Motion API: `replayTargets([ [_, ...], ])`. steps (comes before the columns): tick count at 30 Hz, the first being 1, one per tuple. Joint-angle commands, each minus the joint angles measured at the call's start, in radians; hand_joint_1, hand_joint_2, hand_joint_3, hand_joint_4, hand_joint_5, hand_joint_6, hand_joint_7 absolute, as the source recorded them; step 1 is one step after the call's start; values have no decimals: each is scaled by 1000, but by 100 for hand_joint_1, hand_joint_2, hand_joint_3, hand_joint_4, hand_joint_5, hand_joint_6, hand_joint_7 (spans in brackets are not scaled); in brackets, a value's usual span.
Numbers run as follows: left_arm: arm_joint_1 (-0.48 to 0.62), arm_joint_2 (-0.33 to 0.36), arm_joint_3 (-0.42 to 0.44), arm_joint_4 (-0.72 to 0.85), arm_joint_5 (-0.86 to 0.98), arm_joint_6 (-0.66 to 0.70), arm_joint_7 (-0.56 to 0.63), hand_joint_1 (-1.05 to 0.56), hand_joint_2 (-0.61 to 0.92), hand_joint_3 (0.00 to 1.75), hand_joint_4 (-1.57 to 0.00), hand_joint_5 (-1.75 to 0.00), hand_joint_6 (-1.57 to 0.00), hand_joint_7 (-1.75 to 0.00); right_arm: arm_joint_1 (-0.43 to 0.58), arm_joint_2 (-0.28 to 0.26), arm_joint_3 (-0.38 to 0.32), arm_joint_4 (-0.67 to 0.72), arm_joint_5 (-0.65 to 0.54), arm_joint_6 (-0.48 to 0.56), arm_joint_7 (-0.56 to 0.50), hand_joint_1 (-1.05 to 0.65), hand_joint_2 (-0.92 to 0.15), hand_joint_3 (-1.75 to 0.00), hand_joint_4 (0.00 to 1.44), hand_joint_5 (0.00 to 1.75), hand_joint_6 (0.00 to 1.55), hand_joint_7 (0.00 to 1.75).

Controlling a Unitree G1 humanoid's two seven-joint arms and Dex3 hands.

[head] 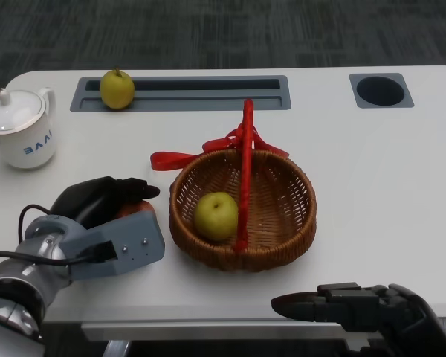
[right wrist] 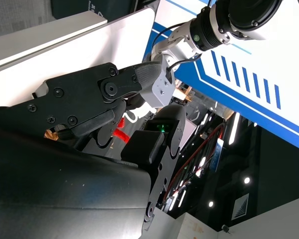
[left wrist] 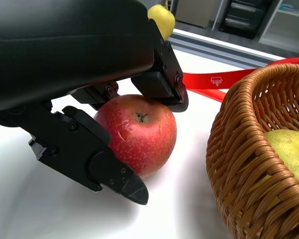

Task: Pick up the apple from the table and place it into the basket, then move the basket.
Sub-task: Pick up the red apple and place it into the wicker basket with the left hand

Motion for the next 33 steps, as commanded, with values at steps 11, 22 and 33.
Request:
replayTargets([
  [11,-13,124,39,-61,-14,-189,165,-13,83,0,-124,-4,-108,-2,-27,-4,-1,35,27,-7,9,-49,-91,0,95,0,88,0],
  [22,40,224,103,-222,-58,-453,214,-16,80,0,-124,-2,-110,-1,-29,4,-1,48,17,-18,5,-49,-91,0,95,0,87,0],
  [33,148,180,147,-392,-173,-639,60,-12,77,1,-128,-35,-112,-1,-35,16,0,62,13,-26,3,-49,-91,0,96,0,87,0],
])
